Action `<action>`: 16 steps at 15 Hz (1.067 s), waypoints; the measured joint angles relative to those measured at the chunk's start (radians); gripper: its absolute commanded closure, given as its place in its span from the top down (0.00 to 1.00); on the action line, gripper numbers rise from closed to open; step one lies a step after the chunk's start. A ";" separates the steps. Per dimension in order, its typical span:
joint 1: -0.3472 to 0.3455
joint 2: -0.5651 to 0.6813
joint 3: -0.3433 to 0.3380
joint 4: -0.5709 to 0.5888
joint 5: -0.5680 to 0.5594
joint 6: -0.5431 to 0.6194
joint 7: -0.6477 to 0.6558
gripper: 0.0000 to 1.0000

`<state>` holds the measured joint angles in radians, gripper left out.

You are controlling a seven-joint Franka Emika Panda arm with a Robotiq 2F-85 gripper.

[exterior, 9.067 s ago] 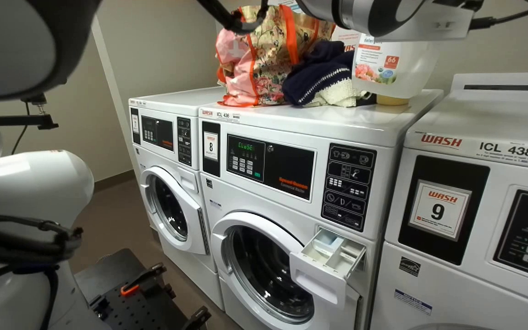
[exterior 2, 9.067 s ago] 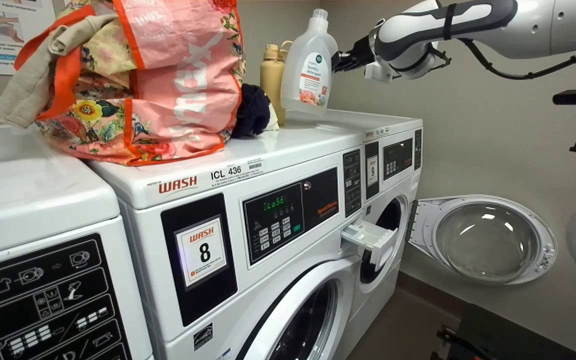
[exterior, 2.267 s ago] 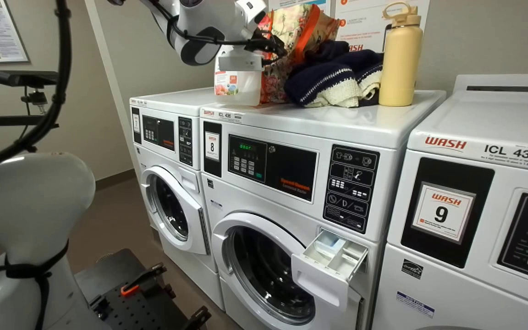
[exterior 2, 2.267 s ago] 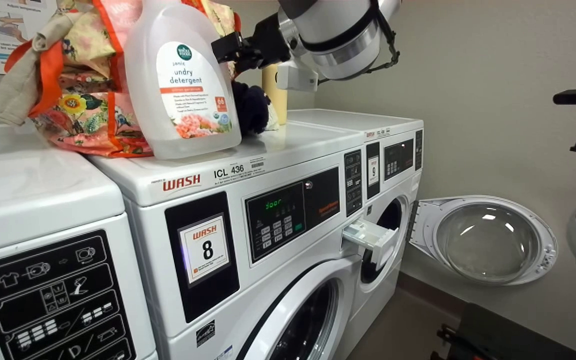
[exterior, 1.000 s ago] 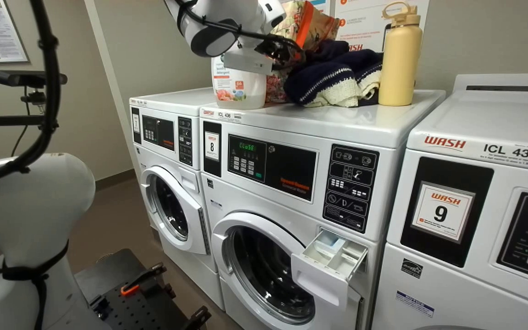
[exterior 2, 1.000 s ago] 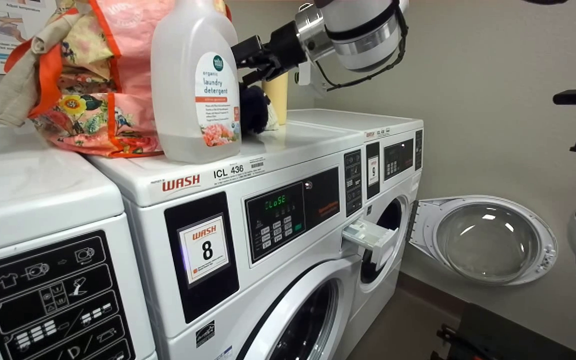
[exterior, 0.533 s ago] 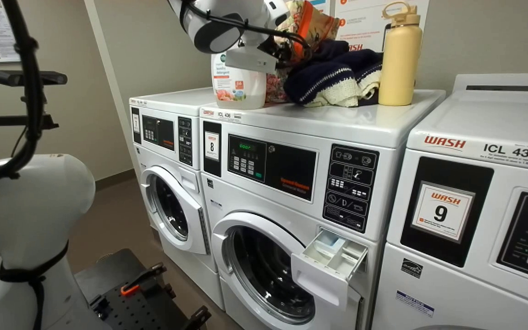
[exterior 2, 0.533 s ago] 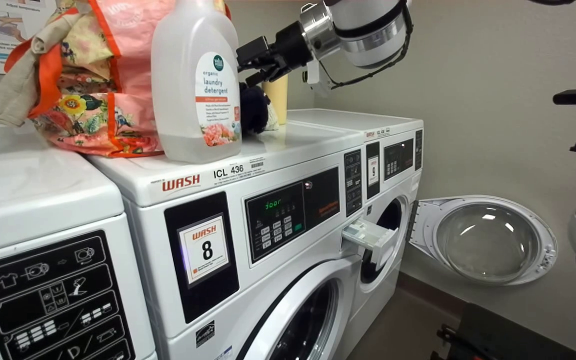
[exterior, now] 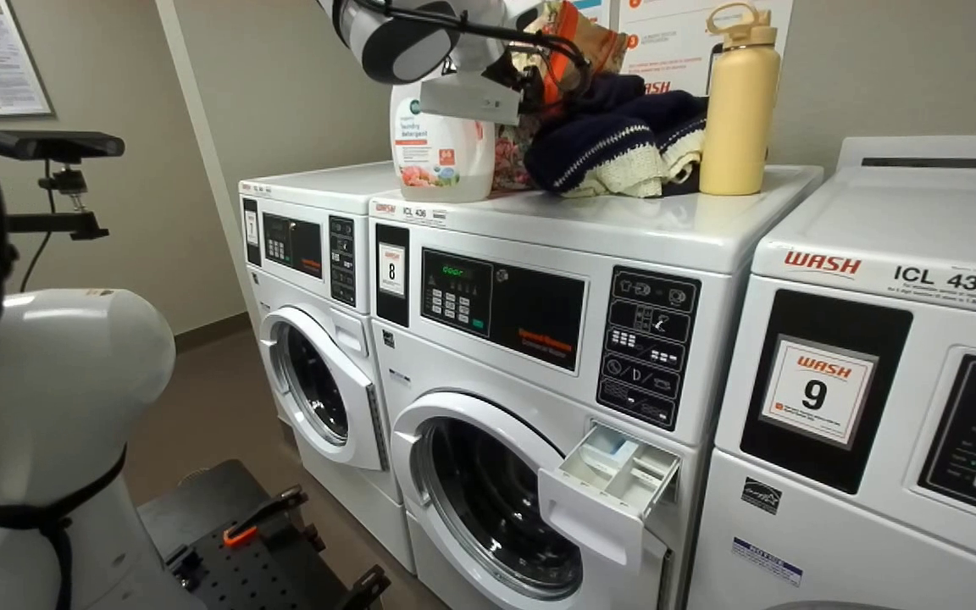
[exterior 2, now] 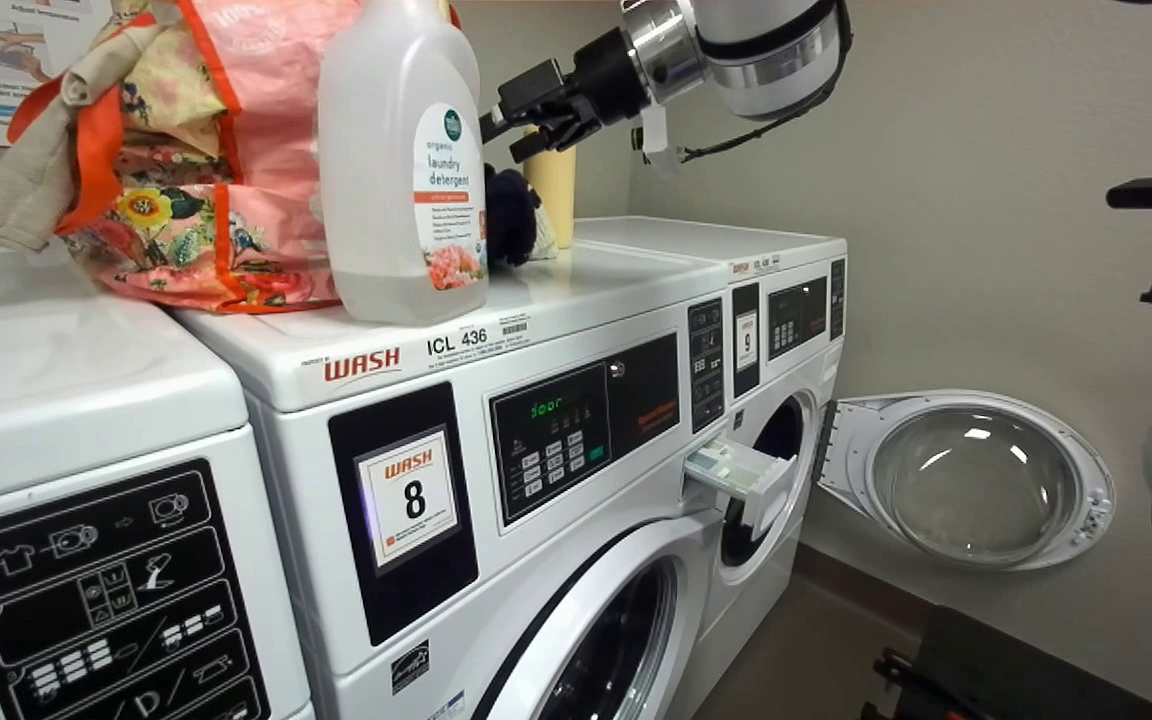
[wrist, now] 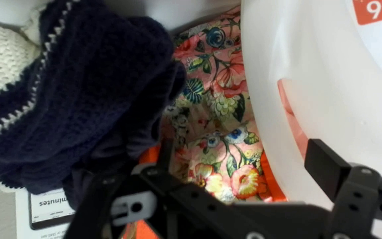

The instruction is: Move the bottle to the left on the washing machine

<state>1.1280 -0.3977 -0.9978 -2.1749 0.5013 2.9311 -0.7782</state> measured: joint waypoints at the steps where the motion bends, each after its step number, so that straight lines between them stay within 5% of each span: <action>1: -0.022 -0.004 0.013 -0.002 -0.008 -0.005 0.001 1.00; 8: -0.177 -0.044 0.110 -0.023 -0.086 -0.019 0.046 1.00; 16: -0.450 -0.051 0.282 -0.031 -0.150 -0.019 0.181 1.00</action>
<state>0.6779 -0.4487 -0.7160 -2.2056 0.3517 2.9125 -0.5974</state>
